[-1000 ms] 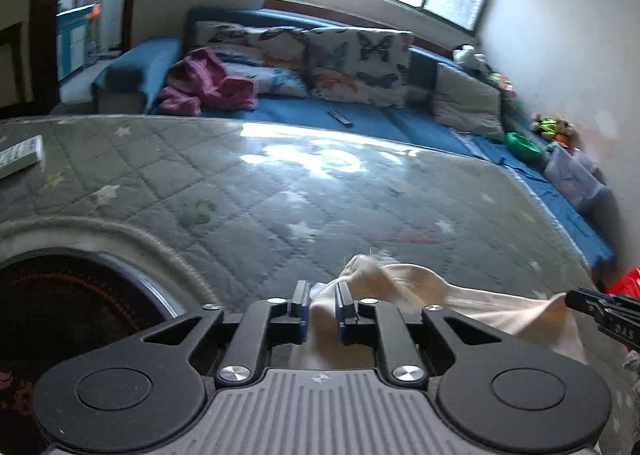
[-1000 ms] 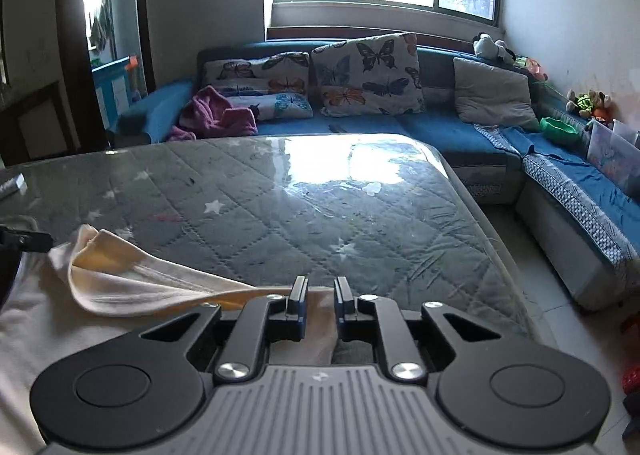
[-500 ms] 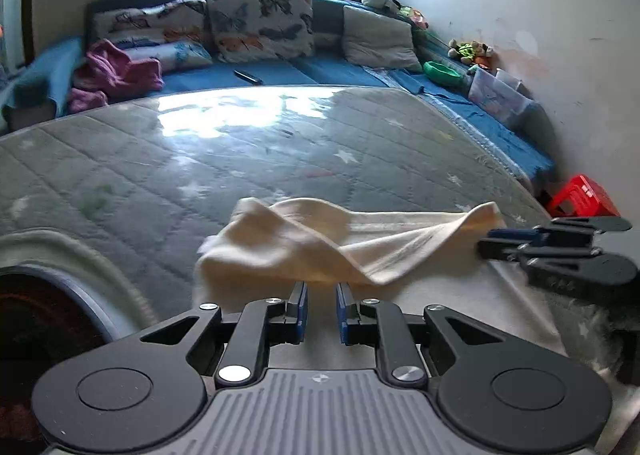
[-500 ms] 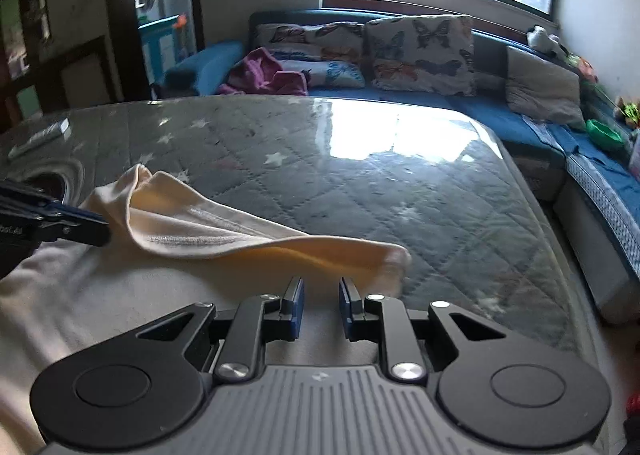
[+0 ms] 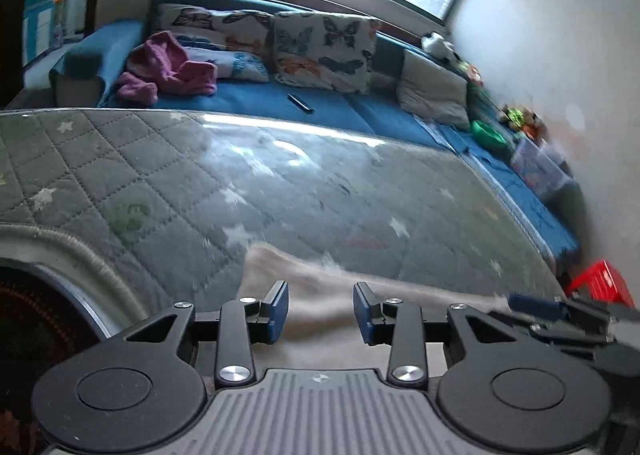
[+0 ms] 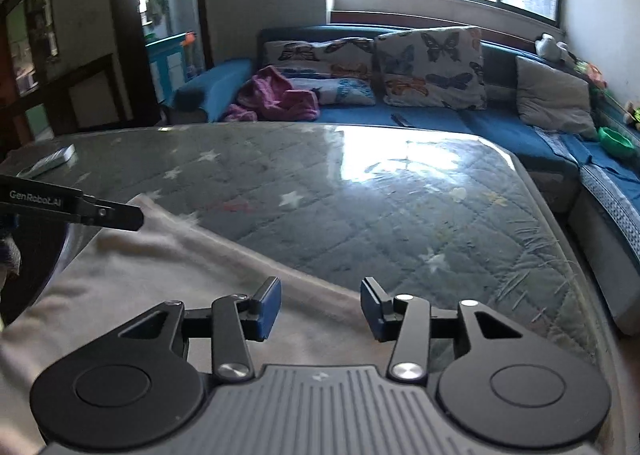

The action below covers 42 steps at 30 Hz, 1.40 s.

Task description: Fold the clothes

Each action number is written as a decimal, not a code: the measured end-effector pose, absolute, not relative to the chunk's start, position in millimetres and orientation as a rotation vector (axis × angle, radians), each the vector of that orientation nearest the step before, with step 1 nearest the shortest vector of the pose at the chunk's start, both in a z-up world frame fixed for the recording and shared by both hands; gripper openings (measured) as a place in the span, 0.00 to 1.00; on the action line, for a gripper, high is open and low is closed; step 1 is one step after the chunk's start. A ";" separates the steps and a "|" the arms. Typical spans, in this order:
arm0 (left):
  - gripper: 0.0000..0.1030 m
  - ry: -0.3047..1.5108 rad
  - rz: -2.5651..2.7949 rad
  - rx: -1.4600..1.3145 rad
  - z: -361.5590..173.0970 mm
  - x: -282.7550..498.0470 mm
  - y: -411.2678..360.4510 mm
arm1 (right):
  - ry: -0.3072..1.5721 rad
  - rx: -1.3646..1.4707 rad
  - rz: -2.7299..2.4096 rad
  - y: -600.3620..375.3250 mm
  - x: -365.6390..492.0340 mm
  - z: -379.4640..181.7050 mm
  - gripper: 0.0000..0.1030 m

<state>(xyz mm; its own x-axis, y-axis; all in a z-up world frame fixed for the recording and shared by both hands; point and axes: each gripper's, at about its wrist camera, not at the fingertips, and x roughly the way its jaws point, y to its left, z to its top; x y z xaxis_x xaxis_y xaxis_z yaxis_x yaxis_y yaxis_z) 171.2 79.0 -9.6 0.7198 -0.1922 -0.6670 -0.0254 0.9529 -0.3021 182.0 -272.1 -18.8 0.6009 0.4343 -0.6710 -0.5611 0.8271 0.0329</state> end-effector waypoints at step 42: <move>0.40 0.758 -0.158 -0.099 -26.1 58.3 52.5 | 0.693 -0.456 1.043 -248.6 -91.7 -6.5 0.02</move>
